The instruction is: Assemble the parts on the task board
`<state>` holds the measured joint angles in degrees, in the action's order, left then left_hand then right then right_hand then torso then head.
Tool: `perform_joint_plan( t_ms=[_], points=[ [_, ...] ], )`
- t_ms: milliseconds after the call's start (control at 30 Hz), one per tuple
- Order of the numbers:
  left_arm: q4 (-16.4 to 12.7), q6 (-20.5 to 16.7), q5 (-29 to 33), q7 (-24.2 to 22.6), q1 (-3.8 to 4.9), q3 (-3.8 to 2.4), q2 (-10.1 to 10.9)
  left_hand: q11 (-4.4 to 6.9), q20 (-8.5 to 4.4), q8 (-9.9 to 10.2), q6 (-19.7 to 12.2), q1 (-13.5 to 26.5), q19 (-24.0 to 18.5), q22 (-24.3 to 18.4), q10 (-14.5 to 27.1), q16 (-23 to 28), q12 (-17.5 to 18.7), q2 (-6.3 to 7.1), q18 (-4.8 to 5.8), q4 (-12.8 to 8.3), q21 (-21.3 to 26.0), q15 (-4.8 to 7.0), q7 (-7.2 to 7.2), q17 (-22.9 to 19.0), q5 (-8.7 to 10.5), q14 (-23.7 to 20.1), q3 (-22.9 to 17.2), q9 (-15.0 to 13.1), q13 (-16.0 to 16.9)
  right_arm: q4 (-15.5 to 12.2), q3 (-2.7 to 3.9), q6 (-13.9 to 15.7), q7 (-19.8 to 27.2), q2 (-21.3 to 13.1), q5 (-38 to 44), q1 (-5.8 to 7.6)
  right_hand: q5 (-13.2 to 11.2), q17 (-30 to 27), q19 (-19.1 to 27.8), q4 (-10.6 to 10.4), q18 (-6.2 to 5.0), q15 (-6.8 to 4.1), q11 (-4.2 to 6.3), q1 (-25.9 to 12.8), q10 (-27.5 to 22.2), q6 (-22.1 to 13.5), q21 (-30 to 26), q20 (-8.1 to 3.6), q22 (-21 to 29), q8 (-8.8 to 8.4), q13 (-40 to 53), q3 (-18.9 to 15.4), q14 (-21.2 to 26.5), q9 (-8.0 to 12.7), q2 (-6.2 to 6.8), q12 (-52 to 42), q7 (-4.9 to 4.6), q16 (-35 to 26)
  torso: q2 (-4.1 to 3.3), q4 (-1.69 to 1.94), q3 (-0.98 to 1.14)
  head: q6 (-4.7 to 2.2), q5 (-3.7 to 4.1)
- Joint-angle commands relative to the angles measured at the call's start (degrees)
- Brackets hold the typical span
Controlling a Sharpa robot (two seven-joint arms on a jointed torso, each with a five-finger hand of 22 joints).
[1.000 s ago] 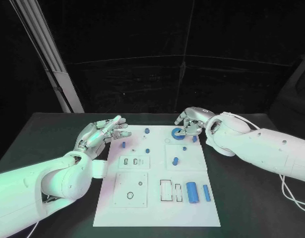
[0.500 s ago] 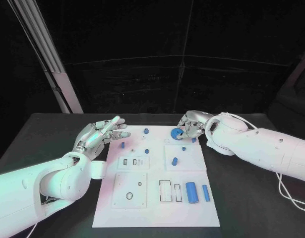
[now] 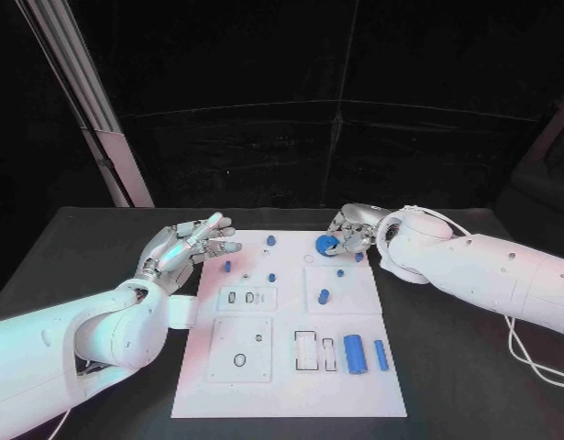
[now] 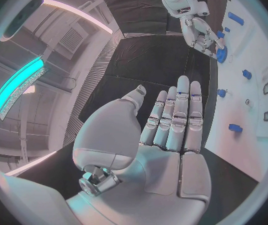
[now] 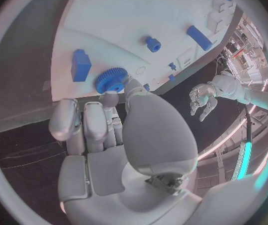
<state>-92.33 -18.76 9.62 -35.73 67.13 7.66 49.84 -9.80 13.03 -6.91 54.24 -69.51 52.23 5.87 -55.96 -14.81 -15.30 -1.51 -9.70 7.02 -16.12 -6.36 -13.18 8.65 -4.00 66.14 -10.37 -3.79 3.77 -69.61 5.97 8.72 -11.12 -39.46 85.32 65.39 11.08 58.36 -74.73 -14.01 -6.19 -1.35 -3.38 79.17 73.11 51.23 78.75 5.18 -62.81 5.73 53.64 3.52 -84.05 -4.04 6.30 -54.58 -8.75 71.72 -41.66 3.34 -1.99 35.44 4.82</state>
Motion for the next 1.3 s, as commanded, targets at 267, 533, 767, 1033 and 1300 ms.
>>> perform_joint_plan(
  t_ms=[267,533,767,1033,1300],
  points=[
    [0.0,1.4,0.0,0.1,0.08,-0.05,-0.1,0.04,0.07,0.2,-0.4,-0.3,0.5,-0.1,0.3,0.1,0.4,-0.13,-0.85,-0.4,0.3,-0.12,-0.07,0.1,-0.12,0.2,0.1,0.0,-0.1,0.3,-0.03,-1.0,-1.0,0.4,3.0,0.05,-0.1,1.8,-2.3,1.4,1.47,-0.22,0.55,2.9,4.1,3.8,2.1,-0.37,-3.9,2.4,10.5,0.9,-1.4,-0.5,-2.26,-10.2,0.73,1.8,-0.19,-0.2,0.08,-0.07,-0.12],
    [0.1,1.5,0.0,0.2,0.08,-0.05,-0.1,0.04,0.07,0.2,-0.4,-0.3,0.5,-0.1,0.3,0.1,0.4,-0.13,-0.85,-0.4,0.3,-0.12,-0.07,0.1,-0.12,0.2,0.1,0.0,-0.1,-0.2,-0.03,0.1,-1.3,0.8,7.3,0.04,-2.7,3.0,-3.9,4.0,2.07,-0.73,1.26,4.9,8.4,7.4,3.7,-0.8,-7.2,4.0,19.7,3.7,-1.6,-1.0,-3.64,-19.3,1.56,2.9,-0.27,-0.17,0.1,-0.05,-0.14],
    [0.1,1.5,0.0,0.2,0.08,-0.04,-0.1,0.03,0.07,0.2,-0.4,-0.3,0.5,-0.1,0.3,0.1,0.4,-0.12,-0.85,-0.4,0.4,-0.13,-0.08,0.1,-0.1,0.2,0.1,0.0,-0.1,-2.7,-0.03,4.6,-0.8,0.7,8.8,0.02,-1.9,3.7,-4.7,4.4,2.36,-1.01,1.57,4.2,9.2,8.3,4.4,-1.11,-8.7,4.15,21.8,4.8,-1.7,-1.2,-3.77,-21.1,1.92,3.5,-0.31,-0.26,0.12,-0.3,-0.3],
    [0.1,1.6,0.0,0.2,0.08,-0.04,-0.1,0.03,0.07,0.2,-0.4,-0.3,0.5,-0.1,0.3,0.1,0.4,-0.12,-0.85,-0.4,0.4,-0.13,-0.08,0.1,-0.1,0.2,0.1,0.0,-0.1,-7.0,-0.03,10.3,-0.5,1.4,10.6,0.01,0.5,4.0,-5.4,4.4,2.63,-1.03,1.57,2.8,9.3,8.4,5.0,-1.17,-10.1,3.69,22.4,5.8,-1.7,-1.1,-3.35,-21.5,1.92,4.0,-0.37,-0.23,0.1,-0.4,-0.53],
    [0.1,1.6,0.0,0.2,0.08,-0.04,-0.3,0.02,0.07,0.2,-0.5,-0.4,0.5,-0.1,0.3,0.1,0.4,-0.12,-0.84,-0.4,0.4,-0.14,-0.09,0.1,-0.1,0.2,0.0,0.0,-0.1,-6.8,-0.04,12.0,-0.7,5.3,13.5,0.02,1.2,3.9,-5.8,4.5,2.77,-1.02,1.55,2.5,9.2,8.3,5.3,-1.16,-10.9,3.52,22.5,6.2,-1.7,-1.1,-3.24,-21.5,1.89,4.0,-0.48,-0.21,0.08,-0.4,-0.75]
  ],
)
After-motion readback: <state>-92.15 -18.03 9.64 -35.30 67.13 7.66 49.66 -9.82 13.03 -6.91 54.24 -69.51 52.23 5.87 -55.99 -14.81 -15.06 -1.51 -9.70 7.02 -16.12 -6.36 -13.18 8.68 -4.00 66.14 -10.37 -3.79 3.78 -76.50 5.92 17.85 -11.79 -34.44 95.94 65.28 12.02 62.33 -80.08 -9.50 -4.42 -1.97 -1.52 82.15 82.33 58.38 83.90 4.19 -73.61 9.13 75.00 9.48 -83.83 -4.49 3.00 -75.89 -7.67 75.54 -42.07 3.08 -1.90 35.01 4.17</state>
